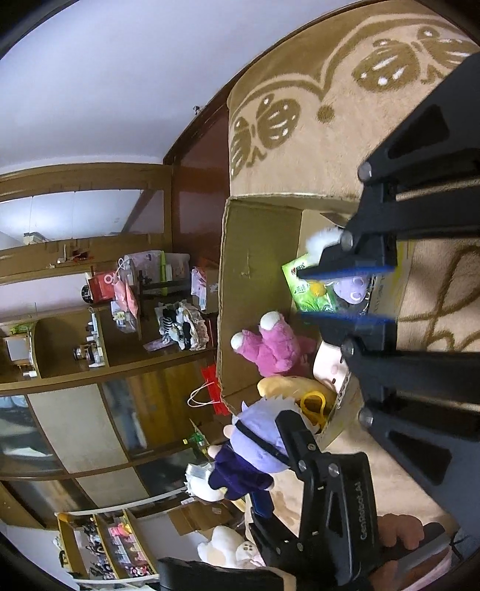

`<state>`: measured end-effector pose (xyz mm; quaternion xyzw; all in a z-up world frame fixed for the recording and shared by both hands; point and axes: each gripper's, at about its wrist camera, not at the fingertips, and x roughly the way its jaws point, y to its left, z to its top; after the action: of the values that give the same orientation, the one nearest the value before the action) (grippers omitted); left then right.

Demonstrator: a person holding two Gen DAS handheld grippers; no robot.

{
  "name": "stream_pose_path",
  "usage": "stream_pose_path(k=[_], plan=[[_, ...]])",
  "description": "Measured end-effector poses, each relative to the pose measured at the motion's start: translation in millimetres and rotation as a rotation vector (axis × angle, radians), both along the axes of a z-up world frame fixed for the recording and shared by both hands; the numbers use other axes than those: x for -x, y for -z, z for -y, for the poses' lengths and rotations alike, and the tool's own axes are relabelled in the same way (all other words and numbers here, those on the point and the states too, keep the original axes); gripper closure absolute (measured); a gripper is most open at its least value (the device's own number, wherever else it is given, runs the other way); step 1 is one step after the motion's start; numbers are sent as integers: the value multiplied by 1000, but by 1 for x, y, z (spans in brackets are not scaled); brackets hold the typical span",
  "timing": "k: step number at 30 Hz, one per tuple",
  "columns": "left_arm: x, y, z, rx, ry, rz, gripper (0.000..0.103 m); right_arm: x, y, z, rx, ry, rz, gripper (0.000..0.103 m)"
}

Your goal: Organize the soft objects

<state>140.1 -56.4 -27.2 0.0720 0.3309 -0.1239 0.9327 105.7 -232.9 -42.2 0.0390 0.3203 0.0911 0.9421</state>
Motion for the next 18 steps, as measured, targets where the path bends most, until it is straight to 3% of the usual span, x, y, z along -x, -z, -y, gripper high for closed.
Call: stream_pose_path(k=[6,9,18], plan=[[10,-11,-2,-5,-8,38,6,9,-9,4,-8,21,22,71],[17,-18,-5,4,-9,66,6,14,-15,4,-14,30,35,57],[36,-40,-21,44,-45,121,5,29,-30,5,-10,49,64,50]])
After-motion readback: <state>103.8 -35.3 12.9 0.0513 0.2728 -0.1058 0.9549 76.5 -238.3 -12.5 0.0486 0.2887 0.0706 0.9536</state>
